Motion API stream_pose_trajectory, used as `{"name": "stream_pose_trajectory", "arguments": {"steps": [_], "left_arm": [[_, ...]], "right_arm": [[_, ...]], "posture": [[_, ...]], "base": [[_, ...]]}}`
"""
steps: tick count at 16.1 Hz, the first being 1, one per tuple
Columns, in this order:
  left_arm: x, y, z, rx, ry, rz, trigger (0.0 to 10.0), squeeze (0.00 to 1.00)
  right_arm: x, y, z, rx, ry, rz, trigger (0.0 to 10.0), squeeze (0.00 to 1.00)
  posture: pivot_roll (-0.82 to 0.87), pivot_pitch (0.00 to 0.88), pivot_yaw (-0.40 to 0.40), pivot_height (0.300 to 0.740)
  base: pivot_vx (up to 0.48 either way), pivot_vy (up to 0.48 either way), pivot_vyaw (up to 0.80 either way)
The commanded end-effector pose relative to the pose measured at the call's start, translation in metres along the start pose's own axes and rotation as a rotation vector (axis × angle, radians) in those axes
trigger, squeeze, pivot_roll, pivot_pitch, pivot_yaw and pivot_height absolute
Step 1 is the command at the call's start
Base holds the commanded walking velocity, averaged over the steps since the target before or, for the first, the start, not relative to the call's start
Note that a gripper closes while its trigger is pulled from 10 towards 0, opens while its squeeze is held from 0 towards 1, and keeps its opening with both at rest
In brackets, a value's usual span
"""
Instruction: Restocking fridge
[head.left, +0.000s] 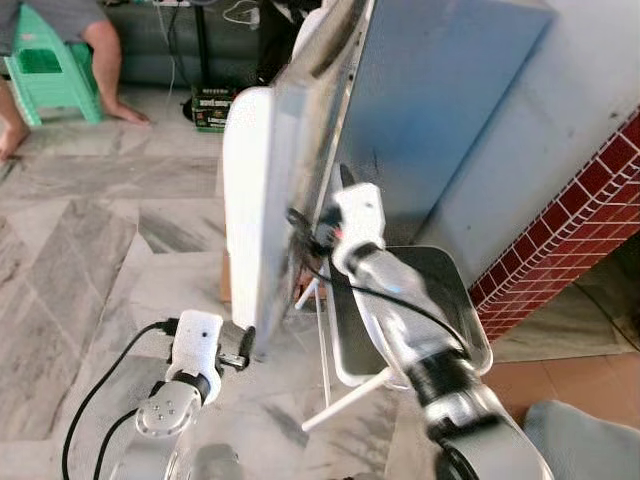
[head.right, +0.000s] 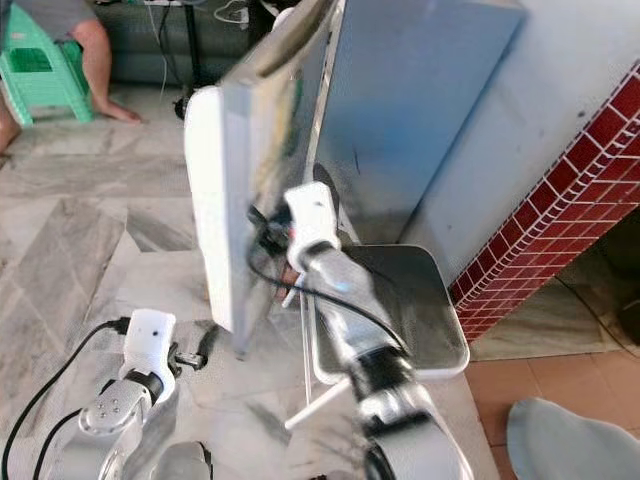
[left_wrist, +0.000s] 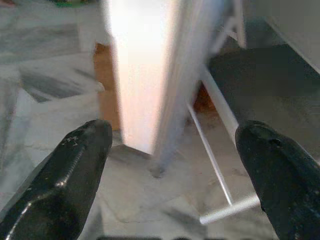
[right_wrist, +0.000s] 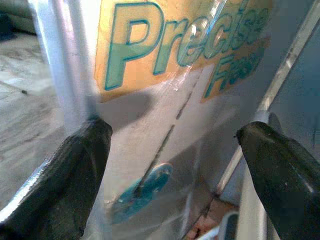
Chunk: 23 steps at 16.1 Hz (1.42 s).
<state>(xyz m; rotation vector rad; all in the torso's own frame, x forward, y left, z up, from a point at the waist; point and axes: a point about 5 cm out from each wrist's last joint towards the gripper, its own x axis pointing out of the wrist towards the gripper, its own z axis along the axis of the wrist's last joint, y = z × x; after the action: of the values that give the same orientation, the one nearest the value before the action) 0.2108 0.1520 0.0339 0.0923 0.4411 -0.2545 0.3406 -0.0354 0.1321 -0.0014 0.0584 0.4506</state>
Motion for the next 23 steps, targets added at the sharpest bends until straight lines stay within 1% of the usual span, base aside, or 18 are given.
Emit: {"name": "stream_pose_trajectory", "arguments": {"steps": [1,2,5,6,7,8,9,11,12,13,14,15,16,17,18,20,21,23], "left_arm": [[-0.002,-0.012,-0.005,0.011,0.057,-0.058,10.0,0.00],[-0.005,-0.018,-0.008,0.037,0.078,-0.089,10.0,0.00],[-0.008,-0.018,-0.008,0.011,0.078,-0.054,10.0,0.00],[-0.009,-0.015,-0.010,-0.001,0.098,-0.025,10.0,0.00],[-0.008,-0.016,-0.009,0.001,0.105,-0.024,10.0,0.00],[-0.008,-0.016,-0.008,0.009,0.111,-0.024,10.0,0.00],[-0.007,-0.016,-0.008,0.013,0.114,-0.021,10.0,0.00],[-0.007,-0.014,-0.007,0.030,0.115,-0.004,10.0,0.00],[-0.007,-0.013,-0.007,0.032,0.118,0.006,10.0,0.00],[-0.007,-0.013,-0.008,0.032,0.117,0.010,10.0,0.00],[-0.005,-0.013,-0.007,0.036,0.115,0.013,10.0,0.00],[-0.004,-0.012,-0.006,0.042,0.111,0.012,10.0,0.00],[-0.003,-0.011,-0.006,0.044,0.108,0.013,10.0,0.00],[-0.002,-0.010,-0.005,0.045,0.105,0.013,10.0,0.00],[-0.001,-0.009,-0.004,0.050,0.090,0.008,10.0,0.00],[0.002,-0.005,-0.001,0.063,0.074,0.018,10.0,0.00],[0.003,-0.001,0.001,0.065,0.063,0.055,10.0,0.00],[0.005,0.008,0.003,0.079,0.052,0.105,10.0,0.00]], "right_arm": [[0.003,-0.005,-0.002,-0.007,0.015,-0.058,10.0,0.00],[0.008,-0.001,0.001,-0.021,0.013,-0.063,10.0,0.00],[0.015,0.003,-0.003,0.000,0.048,-0.100,10.0,0.00],[0.023,0.021,-0.002,0.001,0.092,-0.085,10.0,0.00],[0.027,0.031,0.001,0.027,0.090,-0.068,10.0,0.00],[0.033,0.050,0.012,0.021,0.070,-0.045,10.0,0.00],[0.035,0.057,0.015,0.023,0.068,-0.039,10.0,0.00],[0.041,0.088,0.029,0.072,0.060,0.019,10.0,0.00],[0.040,0.110,0.037,0.122,0.052,0.107,10.0,0.00],[0.035,0.132,0.043,0.203,0.051,0.241,10.0,0.00],[0.014,0.174,0.061,0.365,0.015,0.621,10.0,0.00],[-0.004,0.184,0.072,0.453,0.003,0.823,10.0,0.00],[-0.027,0.185,0.079,0.553,0.021,1.022,10.0,0.00],[-0.042,0.176,0.083,0.547,-0.013,1.134,10.0,0.00],[-0.044,0.162,0.081,0.534,-0.014,1.160,10.0,0.00],[-0.025,0.142,0.069,0.517,0.018,1.053,10.0,0.00],[-0.018,0.136,0.058,0.460,0.036,0.993,10.0,0.00],[-0.021,0.119,0.037,0.340,0.089,0.914,10.0,0.00]], "posture": [[0.24,0.043,-0.159,0.740],[0.25,0.046,-0.167,0.740],[0.26,0.050,-0.184,0.740],[0.27,0.048,-0.189,0.740],[0.27,0.047,-0.190,0.740],[0.28,0.045,-0.193,0.740],[0.28,0.044,-0.193,0.740],[0.29,0.042,-0.198,0.740],[0.30,0.039,-0.201,0.740],[0.30,0.036,-0.203,0.740],[0.30,0.027,-0.209,0.740],[0.30,0.023,-0.209,0.740],[0.30,0.021,-0.209,0.740],[0.30,0.013,-0.207,0.740],[0.29,0.008,-0.202,0.740],[0.28,0.000,-0.188,0.740],[0.28,0.000,-0.183,0.740],[0.28,0.000,-0.178,0.740]], "base": [[0.000,0.000,0.00],[0.000,0.000,0.00],[0.000,0.000,0.00],[0.000,0.000,0.00],[0.000,0.000,0.00],[0.000,0.000,0.00],[0.000,0.000,0.00],[0.000,0.000,0.00],[0.000,0.000,0.00],[0.000,0.000,0.00],[0.000,0.000,0.00],[0.000,0.000,0.00],[0.000,0.000,0.00],[0.000,0.000,0.00],[0.000,0.000,0.00],[0.000,0.000,0.00],[0.000,0.000,0.00],[0.000,0.000,0.00]]}}
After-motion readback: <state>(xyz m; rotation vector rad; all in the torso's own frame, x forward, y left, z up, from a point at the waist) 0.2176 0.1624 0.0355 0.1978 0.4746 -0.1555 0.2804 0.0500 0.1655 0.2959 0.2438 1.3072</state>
